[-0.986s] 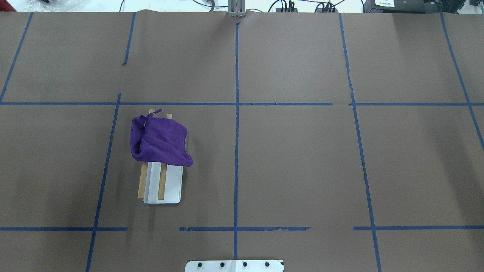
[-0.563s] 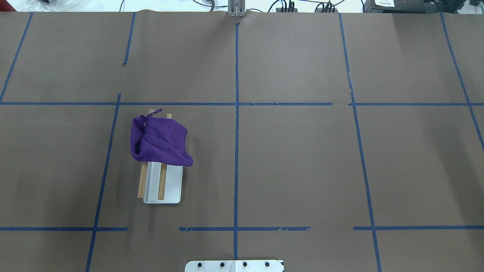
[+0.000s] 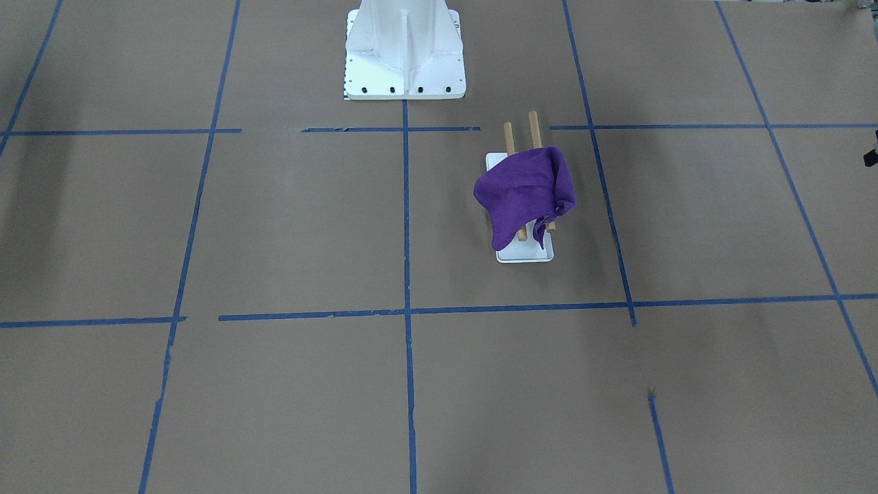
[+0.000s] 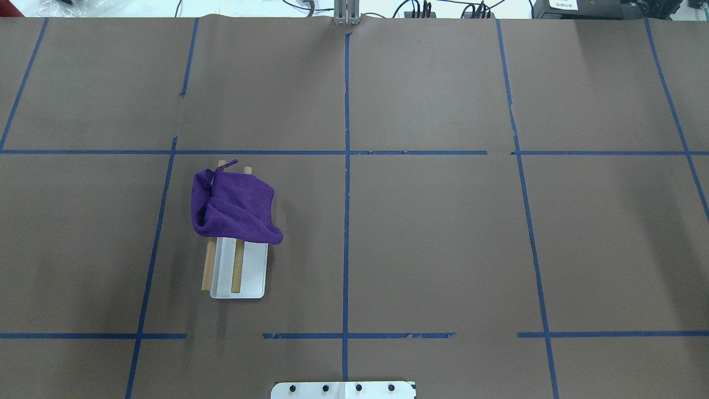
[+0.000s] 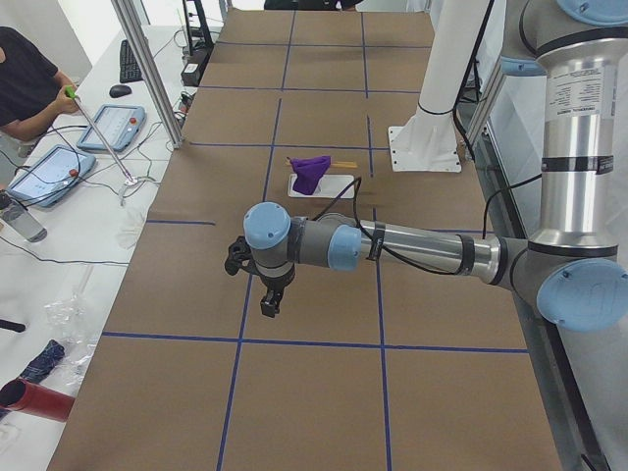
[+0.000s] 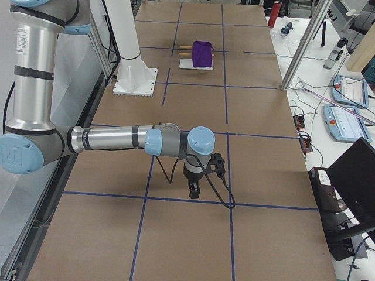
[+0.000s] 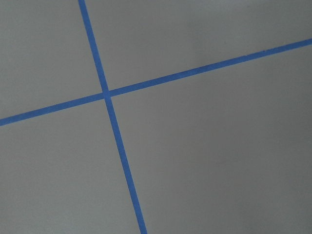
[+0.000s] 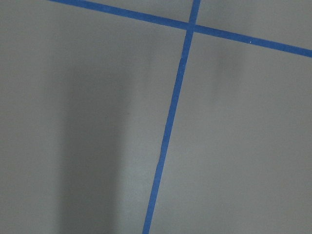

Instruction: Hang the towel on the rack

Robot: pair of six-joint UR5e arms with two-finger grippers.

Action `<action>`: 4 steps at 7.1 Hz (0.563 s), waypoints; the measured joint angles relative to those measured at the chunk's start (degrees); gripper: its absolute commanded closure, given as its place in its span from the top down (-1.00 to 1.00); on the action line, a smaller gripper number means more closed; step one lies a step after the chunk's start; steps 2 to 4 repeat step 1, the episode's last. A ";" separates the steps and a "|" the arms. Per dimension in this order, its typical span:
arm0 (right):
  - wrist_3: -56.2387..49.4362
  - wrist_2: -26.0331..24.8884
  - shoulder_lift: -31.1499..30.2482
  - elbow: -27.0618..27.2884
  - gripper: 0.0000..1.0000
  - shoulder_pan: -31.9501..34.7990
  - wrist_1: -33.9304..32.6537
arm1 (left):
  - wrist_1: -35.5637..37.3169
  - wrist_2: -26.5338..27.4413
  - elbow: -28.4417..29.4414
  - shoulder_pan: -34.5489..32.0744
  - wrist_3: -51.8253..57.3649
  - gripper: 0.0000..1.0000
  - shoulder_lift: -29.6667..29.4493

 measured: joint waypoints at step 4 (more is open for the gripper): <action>-0.01 0.00 -0.04 0.06 1.00 -0.01 0.00 | -1.13 0.29 0.37 0.01 -0.02 1.00 -0.09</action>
